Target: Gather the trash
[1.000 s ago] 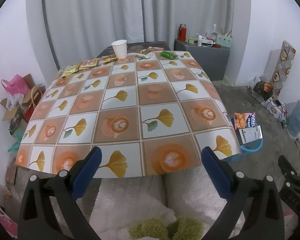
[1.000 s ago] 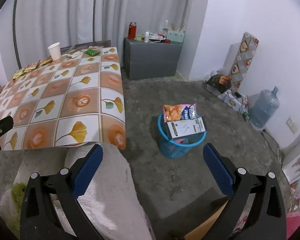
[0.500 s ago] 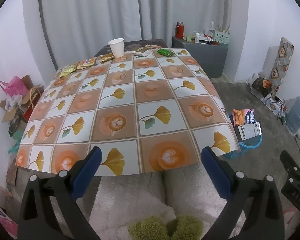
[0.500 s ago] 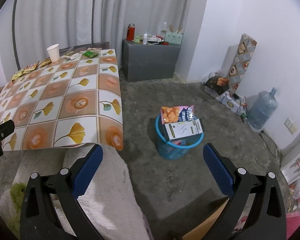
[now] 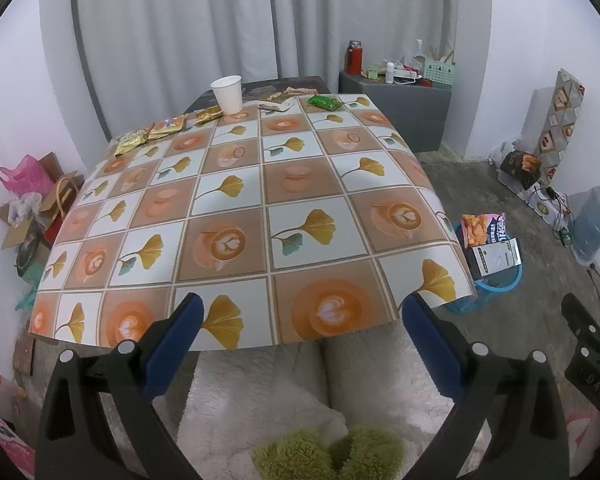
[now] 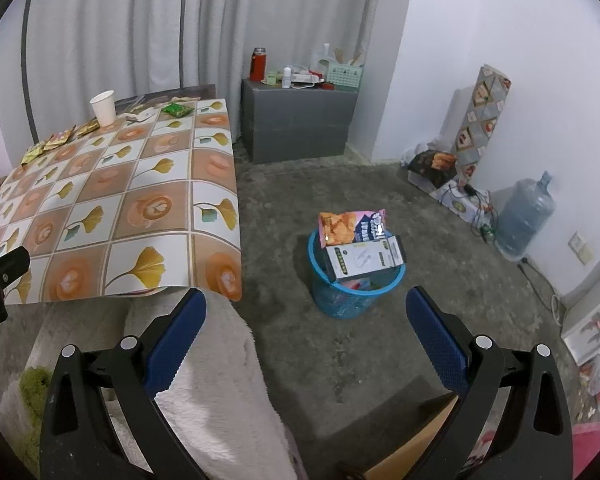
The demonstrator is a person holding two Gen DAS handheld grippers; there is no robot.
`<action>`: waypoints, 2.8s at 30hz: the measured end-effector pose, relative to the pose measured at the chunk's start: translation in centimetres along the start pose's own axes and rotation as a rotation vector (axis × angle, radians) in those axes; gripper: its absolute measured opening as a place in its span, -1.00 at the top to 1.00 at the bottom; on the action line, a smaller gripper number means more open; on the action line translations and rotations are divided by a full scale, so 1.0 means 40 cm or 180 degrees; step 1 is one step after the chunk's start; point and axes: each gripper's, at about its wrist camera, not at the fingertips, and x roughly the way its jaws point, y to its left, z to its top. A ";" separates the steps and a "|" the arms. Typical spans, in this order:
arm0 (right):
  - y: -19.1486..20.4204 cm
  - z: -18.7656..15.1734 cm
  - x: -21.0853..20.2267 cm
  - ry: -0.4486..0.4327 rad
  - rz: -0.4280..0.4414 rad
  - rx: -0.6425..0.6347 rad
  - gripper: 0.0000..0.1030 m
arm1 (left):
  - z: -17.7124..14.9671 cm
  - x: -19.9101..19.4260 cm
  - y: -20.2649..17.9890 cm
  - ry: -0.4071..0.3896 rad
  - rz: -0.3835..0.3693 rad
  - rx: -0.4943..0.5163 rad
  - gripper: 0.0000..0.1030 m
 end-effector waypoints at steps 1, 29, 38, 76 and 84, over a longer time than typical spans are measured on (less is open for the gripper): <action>0.000 0.000 0.000 -0.0001 0.0000 0.0000 -0.87 | 0.000 0.000 -0.001 0.0002 0.0001 0.0000 -0.89; -0.044 0.021 -0.026 -0.0127 -0.0171 0.0155 -0.87 | 0.023 -0.018 -0.043 -0.0054 -0.0356 0.0076 -0.89; -0.066 0.019 -0.028 -0.0148 -0.0276 0.0193 -0.87 | 0.032 -0.025 -0.026 -0.0116 -0.0287 0.0004 -0.89; 0.038 0.032 -0.029 -0.0148 0.0014 -0.0069 -0.87 | 0.018 -0.032 0.130 -0.0148 0.0053 -0.0360 -0.89; 0.064 0.039 -0.038 -0.0180 0.0058 -0.0130 -0.87 | 0.013 -0.034 0.160 -0.0156 0.0093 -0.0430 -0.89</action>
